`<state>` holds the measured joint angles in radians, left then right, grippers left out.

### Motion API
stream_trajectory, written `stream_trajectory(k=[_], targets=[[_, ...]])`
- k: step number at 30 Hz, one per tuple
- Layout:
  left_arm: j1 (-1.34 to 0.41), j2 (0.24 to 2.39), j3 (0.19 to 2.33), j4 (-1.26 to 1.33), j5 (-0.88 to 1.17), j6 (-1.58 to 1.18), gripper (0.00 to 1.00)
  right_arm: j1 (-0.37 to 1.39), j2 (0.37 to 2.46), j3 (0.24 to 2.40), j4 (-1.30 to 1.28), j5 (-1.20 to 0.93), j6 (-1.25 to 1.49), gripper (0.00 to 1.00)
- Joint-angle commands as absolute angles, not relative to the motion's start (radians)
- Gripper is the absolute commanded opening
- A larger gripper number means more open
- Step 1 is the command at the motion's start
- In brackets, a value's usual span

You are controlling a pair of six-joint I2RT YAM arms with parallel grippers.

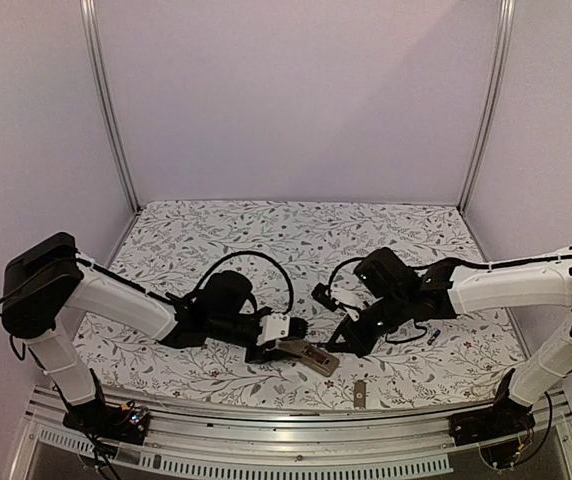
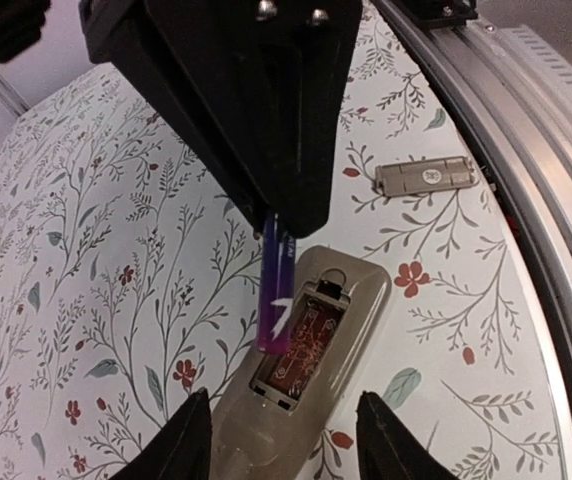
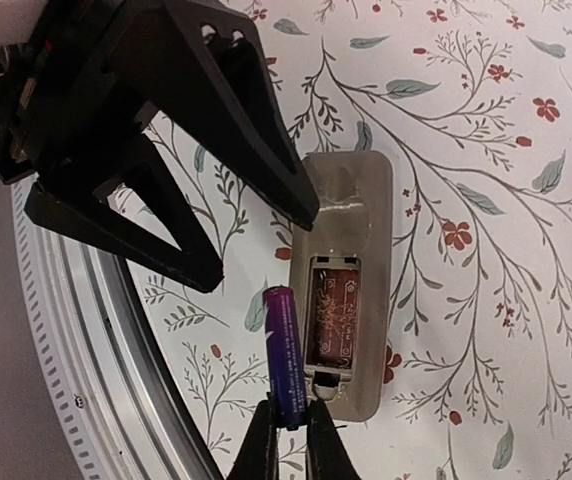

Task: Load the batteries into the remote control
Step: Place the battery in the battery compartment.

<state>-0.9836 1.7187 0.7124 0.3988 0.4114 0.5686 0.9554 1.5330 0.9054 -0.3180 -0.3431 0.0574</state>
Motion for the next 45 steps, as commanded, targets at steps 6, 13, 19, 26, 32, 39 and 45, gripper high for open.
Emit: stream_trajectory(k=[6, 13, 19, 26, 32, 39, 45], targets=[[-1.03, 1.765, 0.753, 0.454, 0.394, 0.59, 0.45, 0.962, 1.49, 0.821, -0.216, -0.389, 0.323, 0.0], [-1.03, 1.789, 0.752, 0.479, 0.361, 0.598, 0.43, 0.963, 1.547, 0.802, -0.133, -0.389, 0.382, 0.0], [-0.995, 1.763, 0.751, 0.307, 0.302, 0.688, 0.67, 0.972, 1.577, 0.811, -0.176, -0.34, 0.425, 0.0], [-0.933, 1.798, 0.813, 0.224, 0.342, 0.71, 0.81, 1.01, 1.654, 0.854, -0.176, -0.343, 0.425, 0.0], [-0.89, 1.793, 0.811, 0.21, 0.386, 0.719, 0.81, 1.009, 1.651, 0.849, -0.202, -0.319, 0.443, 0.0], [-0.901, 1.758, 0.835, 0.175, 0.467, 0.696, 0.74, 1.009, 1.595, 0.862, -0.198, -0.296, 0.471, 0.0], [-0.972, 1.735, 0.787, 0.292, 0.484, 0.638, 0.56, 1.003, 1.578, 0.815, -0.137, -0.304, 0.527, 0.0]])
